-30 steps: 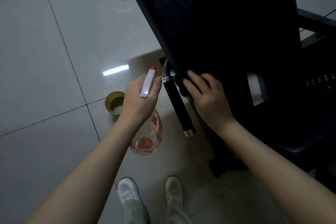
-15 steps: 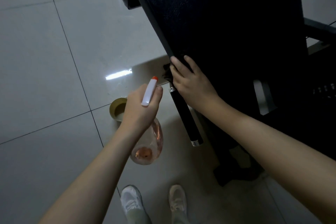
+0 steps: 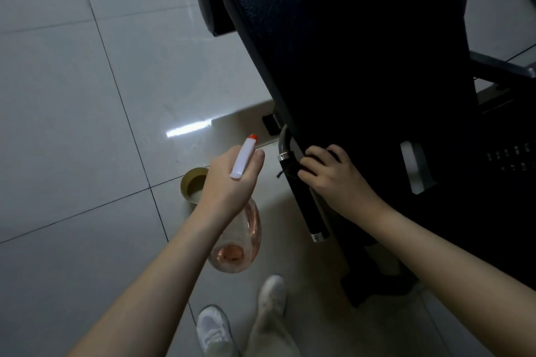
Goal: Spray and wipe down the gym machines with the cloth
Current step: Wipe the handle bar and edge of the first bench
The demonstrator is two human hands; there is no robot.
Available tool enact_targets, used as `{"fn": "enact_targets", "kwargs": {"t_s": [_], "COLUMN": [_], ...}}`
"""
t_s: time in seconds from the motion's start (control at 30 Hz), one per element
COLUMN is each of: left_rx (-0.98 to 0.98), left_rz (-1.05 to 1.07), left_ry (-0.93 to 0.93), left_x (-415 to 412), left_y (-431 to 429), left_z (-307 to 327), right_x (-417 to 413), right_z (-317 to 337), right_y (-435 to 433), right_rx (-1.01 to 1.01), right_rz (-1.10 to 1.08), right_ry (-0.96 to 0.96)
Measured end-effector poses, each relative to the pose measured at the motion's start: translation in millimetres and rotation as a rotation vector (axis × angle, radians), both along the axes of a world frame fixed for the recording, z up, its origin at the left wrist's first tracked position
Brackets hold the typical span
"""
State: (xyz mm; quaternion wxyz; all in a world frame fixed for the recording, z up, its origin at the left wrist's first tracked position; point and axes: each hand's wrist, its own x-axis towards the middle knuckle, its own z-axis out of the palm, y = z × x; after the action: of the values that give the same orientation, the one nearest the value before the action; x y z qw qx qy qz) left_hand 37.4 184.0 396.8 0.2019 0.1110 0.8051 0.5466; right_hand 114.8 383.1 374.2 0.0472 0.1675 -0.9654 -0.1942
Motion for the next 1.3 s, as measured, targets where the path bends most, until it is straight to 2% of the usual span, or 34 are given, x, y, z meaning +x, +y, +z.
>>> {"fn": "enact_targets", "kwargs": {"t_s": [0.13, 0.23, 0.3, 0.47, 0.7, 1.03, 1.3], "left_rx": [-0.024, -0.068, -0.083, -0.083, 0.035, 0.089, 0.134], "left_rz": [0.006, 0.007, 0.001, -0.008, -0.014, 0.095, 0.144], "left_ry": [0.032, 0.064, 0.081, 0.093, 0.063, 0.036, -0.082], "left_x": [-14.9, -28.8, -37.8, -57.9, -78.8, -112.9, -130.1], "left_y": [-3.2, 0.3, 4.4, 15.3, 20.8, 20.2, 14.4], "left_z": [0.9, 3.3, 7.1, 17.9, 16.2, 9.0, 20.5], "right_x": [-57.9, -94.4, -93.4, -82.9, -86.6, -86.4, -87.0], "right_z": [9.4, 8.4, 2.7, -2.0, -6.9, -9.2, -7.1], "right_y": [-11.2, -16.0, -11.8, 1.9, 2.0, 0.1, -0.1], "right_rx": [-0.15, -0.014, 0.038, -0.015, -0.111, -0.093, -0.127], "right_rz": [-0.074, -0.129, -0.128, 0.003, -0.001, -0.014, -0.008], "right_ry": [0.168, 0.081, 0.031, 0.021, 0.056, 0.055, 0.073]}}
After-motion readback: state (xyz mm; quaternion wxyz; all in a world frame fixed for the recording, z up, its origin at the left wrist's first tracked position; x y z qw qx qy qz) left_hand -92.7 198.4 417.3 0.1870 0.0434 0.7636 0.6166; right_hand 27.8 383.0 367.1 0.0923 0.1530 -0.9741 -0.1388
